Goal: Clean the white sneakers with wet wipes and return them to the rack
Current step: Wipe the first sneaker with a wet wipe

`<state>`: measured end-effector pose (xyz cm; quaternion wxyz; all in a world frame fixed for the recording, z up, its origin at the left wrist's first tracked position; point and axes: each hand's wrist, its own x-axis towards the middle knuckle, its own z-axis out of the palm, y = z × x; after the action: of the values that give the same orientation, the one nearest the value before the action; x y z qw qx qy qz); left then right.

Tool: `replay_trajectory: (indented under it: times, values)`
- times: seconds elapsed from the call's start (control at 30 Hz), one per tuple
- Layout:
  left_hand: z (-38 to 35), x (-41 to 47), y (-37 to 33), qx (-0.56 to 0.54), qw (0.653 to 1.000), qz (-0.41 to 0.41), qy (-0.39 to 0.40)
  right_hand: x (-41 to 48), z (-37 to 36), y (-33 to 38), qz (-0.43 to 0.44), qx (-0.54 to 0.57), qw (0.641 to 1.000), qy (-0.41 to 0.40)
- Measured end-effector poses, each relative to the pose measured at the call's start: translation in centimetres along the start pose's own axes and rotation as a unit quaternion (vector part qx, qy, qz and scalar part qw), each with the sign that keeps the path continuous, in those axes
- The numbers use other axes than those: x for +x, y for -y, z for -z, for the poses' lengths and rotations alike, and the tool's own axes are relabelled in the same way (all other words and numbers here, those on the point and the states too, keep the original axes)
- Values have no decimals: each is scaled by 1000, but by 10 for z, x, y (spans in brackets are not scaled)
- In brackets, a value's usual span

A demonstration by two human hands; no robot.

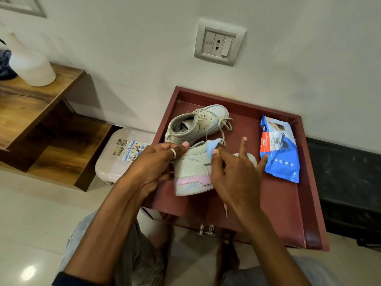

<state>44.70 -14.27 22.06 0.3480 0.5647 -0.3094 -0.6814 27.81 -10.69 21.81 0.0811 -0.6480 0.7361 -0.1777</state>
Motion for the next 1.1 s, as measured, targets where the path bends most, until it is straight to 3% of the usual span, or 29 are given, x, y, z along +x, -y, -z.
replay_trajectory:
  times: [0.07, 0.23, 0.47, 0.63, 0.77, 1.0, 1.1]
  values:
    - [0, -1, -1, -1, 1000, 2, -1, -6, -1, 7, 15, -15, 1000, -1]
    - [-1, 1, 1, -18, 1000, -6, -5, -39, -6, 30, 173, -57, 983, -36]
    - [-3, 1, 1, 1, 1000, -10, -5, -8, 4, -7, 56, 17, 993, -99]
    - [-3, 1, 1, 9, 1000, -16, -13, -16, -5, 18, 105, 71, 984, -124]
    - [-3, 1, 1, 14, 1000, -19, -14, -19, -3, 19, 172, 53, 977, -114]
    - [-2, 3, 3, 11, 1000, -27, -4, 4, 1, -15, 93, 70, 988, -101]
    - [-2, 2, 3, 1, 999, -34, -11, -17, -3, 11, 188, 79, 975, -94]
